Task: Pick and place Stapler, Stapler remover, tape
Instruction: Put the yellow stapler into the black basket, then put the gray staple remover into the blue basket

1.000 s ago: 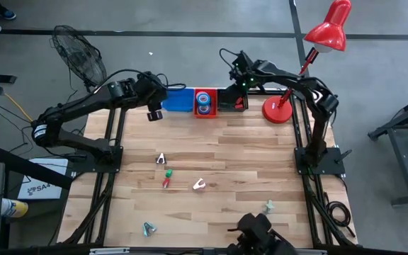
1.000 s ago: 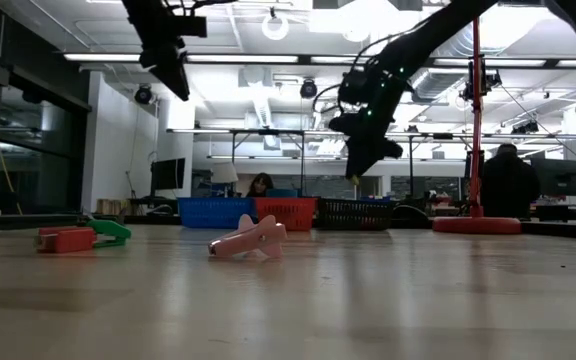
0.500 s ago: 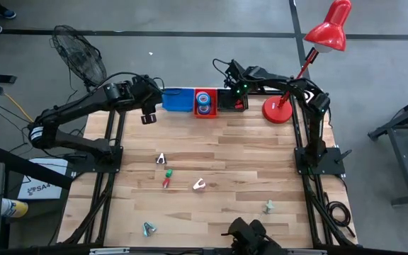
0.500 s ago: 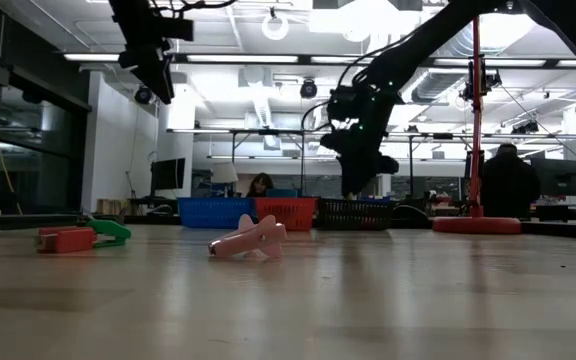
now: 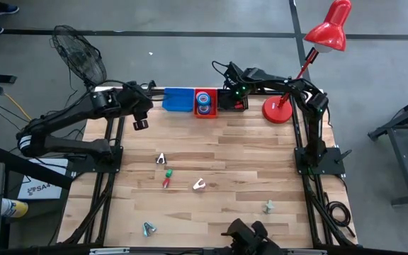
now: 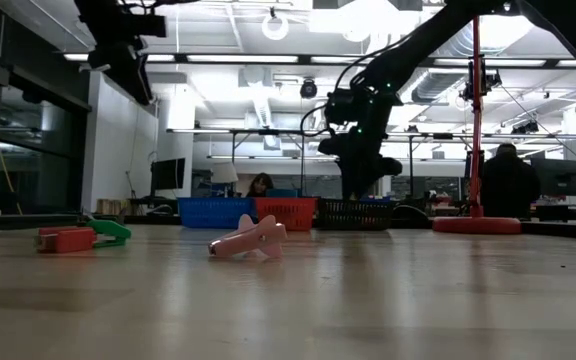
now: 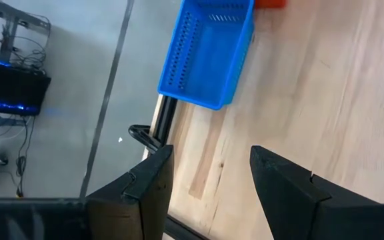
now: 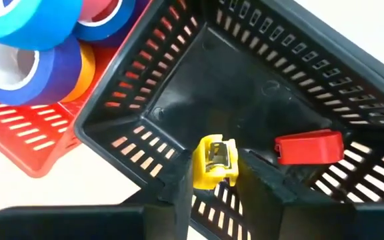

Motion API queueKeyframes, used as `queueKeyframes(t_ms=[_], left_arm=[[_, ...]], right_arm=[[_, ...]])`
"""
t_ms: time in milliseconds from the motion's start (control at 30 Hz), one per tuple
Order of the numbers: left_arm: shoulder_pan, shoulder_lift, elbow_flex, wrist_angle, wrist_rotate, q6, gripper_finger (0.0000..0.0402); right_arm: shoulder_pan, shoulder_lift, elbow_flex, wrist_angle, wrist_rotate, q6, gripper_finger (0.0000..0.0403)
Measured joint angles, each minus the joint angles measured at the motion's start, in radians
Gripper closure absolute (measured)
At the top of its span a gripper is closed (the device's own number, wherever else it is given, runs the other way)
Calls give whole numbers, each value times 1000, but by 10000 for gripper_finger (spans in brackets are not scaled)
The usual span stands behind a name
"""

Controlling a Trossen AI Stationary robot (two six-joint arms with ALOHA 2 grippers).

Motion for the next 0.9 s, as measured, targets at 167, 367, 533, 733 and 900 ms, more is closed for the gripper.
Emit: queueKeyframes(t_ms=[167, 367, 533, 733, 900], left_arm=[[0, -34, -12, 8, 0, 0, 208], [0, -40, -12, 9, 1, 0, 208], [0, -39, -12, 26, 15, -12, 208], [-1, -39, -12, 33, 29, -64, 208], [-1, -39, -12, 31, 29, -119, 208]], right_arm=[[0, 0, 0, 1, 34, 25, 263], [0, 0, 0, 11, 36, 40, 229], [-1, -8, 0, 16, 36, 24, 222], [-2, -72, 0, 18, 32, -59, 221], [-2, -136, 0, -4, 24, -145, 221]])
